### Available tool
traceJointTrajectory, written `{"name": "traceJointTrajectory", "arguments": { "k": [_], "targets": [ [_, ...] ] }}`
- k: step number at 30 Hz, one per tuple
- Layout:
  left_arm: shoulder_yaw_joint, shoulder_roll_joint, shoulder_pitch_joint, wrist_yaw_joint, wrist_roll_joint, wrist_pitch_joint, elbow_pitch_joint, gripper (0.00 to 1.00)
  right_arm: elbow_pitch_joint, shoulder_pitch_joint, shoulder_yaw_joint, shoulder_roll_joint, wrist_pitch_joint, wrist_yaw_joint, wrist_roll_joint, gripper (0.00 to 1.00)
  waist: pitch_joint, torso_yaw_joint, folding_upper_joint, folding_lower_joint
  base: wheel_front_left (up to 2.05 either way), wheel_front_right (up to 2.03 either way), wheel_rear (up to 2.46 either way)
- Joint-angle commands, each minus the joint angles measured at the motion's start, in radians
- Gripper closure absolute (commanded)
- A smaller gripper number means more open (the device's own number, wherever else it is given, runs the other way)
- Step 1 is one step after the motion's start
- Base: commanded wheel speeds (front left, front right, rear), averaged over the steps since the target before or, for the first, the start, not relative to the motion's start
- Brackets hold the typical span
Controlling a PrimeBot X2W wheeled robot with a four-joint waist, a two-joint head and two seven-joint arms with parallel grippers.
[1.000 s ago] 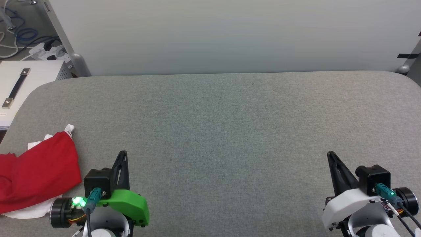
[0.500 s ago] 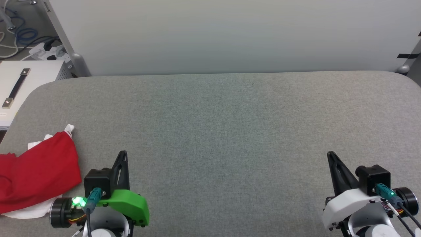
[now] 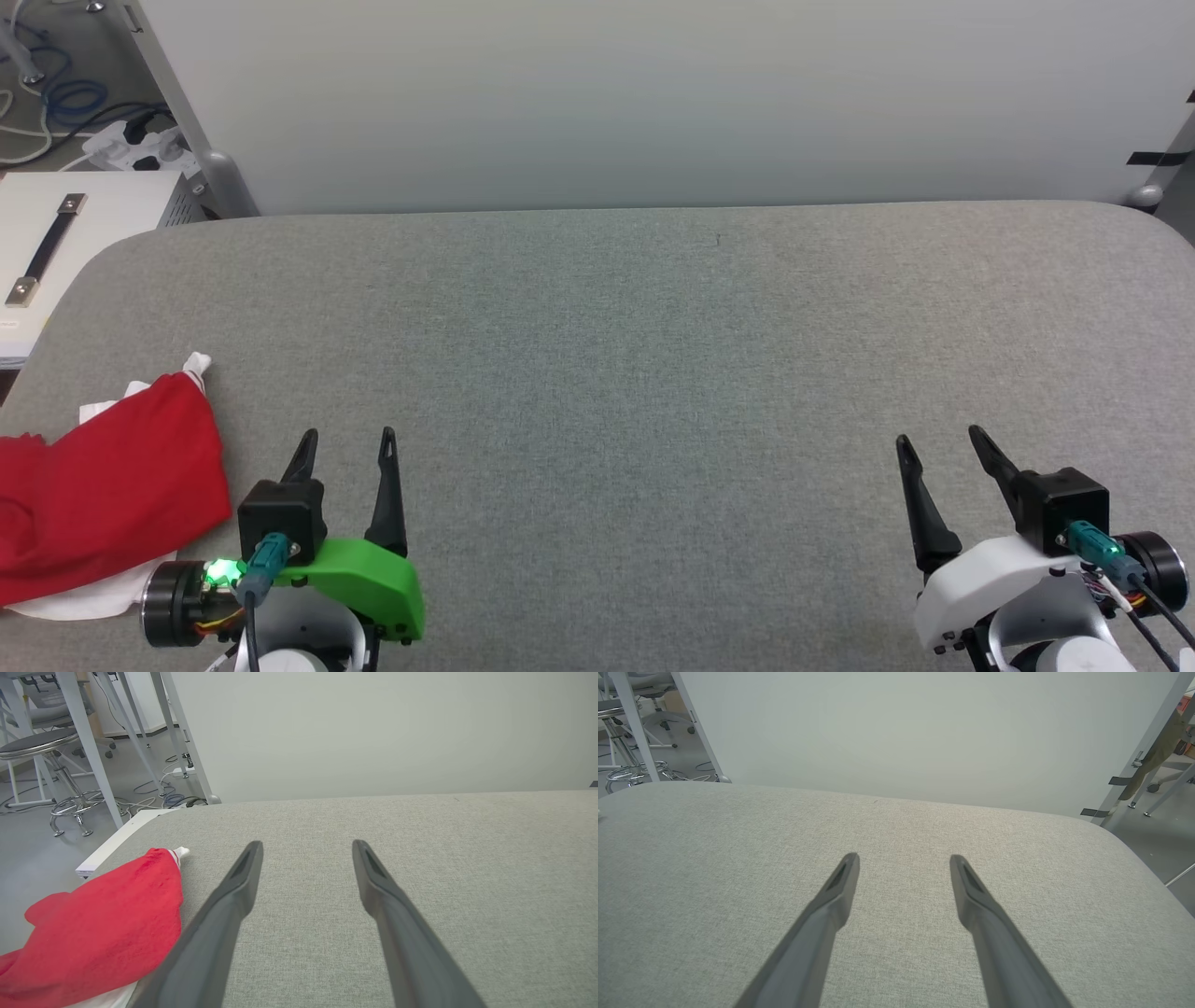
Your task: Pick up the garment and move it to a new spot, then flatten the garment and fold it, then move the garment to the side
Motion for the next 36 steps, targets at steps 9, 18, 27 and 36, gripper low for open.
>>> {"name": "traceJointTrajectory", "arguments": {
  "k": [9,18,27,36],
  "targets": [
    [-0.011,-0.001,-0.013,-0.008,-0.014,-0.026,0.005,0.0,0.006,-0.009,-0.001,0.0,-0.027,0.0,0.025,0.0,0.0,0.001,0.0,0.0,0.0,0.0,0.0],
    [-0.017,-0.001,-0.02,-0.014,-0.018,-0.045,0.012,0.0,-0.008,-0.015,-0.004,0.0,-0.04,0.0,0.047,0.0,0.0,0.004,0.0,0.0,0.0,0.0,0.0],
    [-0.021,-0.001,-0.029,-0.023,-0.028,-0.063,0.028,0.0,-0.031,-0.02,-0.013,0.0,-0.05,0.0,0.046,0.0,0.001,0.006,0.0,0.0,0.0,0.0,0.0],
    [-0.025,-0.002,-0.042,-0.033,-0.041,-0.082,0.047,0.0,-0.058,-0.023,-0.029,0.001,-0.059,0.0,0.055,0.0,0.006,0.008,0.0,0.0,0.0,0.0,0.0]
  ]
}}
